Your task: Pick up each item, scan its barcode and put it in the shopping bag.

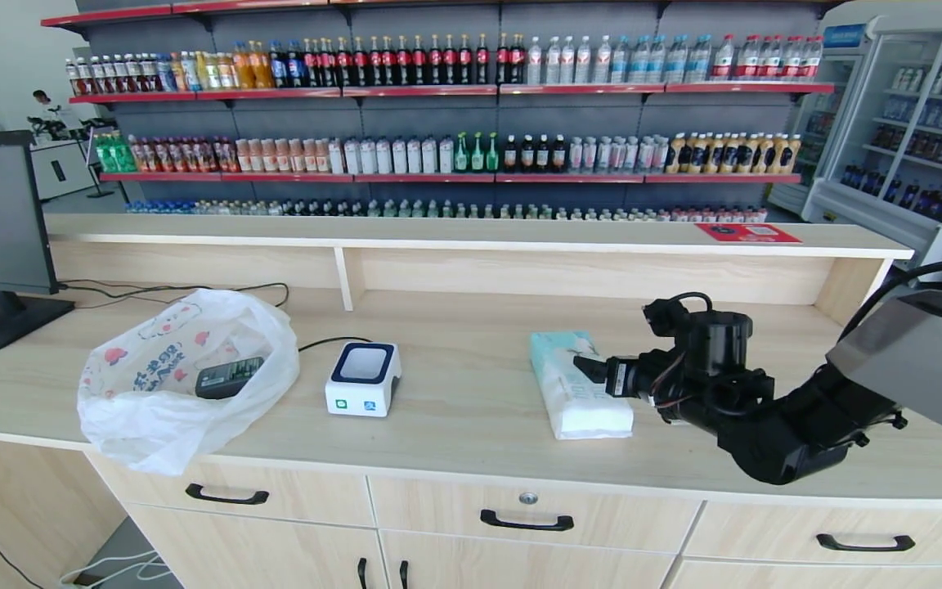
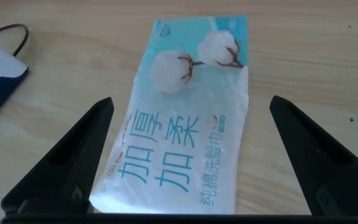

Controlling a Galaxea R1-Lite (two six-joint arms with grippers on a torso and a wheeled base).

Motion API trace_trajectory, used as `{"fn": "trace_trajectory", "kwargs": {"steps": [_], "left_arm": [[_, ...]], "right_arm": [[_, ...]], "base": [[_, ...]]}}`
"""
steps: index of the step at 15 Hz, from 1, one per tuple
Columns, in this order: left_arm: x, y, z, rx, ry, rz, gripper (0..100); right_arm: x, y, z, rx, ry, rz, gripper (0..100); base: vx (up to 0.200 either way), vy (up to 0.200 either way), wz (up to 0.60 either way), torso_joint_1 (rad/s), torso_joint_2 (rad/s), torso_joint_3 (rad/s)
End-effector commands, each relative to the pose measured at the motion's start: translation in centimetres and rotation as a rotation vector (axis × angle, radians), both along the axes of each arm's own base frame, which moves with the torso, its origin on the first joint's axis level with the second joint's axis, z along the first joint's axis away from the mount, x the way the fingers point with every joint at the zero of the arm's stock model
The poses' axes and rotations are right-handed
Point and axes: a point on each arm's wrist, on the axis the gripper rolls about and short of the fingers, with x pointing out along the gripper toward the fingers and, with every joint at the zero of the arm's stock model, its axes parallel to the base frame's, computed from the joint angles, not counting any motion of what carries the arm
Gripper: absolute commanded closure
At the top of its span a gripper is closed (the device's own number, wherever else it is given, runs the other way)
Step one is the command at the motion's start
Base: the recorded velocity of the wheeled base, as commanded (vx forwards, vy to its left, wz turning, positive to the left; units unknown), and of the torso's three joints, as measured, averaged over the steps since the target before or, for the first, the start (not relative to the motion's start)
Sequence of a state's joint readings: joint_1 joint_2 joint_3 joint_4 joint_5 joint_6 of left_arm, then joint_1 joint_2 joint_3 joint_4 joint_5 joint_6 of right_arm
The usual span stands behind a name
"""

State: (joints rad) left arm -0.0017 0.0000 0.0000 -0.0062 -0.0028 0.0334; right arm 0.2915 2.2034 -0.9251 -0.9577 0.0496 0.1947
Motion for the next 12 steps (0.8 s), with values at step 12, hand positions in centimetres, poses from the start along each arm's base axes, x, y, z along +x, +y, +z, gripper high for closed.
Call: {"fn": "trace_trajectory", "kwargs": {"steps": [12], "left_arm": [[0.0, 0.0, 0.1, 0.023, -0.008, -0.003, 0]], "right_arm": [[3.7, 1.5, 1.3, -0.129, 0.131, 0.113, 0]], "base": [[0.000, 0.000, 0.00, 0.000, 0.00, 0.000]]}}
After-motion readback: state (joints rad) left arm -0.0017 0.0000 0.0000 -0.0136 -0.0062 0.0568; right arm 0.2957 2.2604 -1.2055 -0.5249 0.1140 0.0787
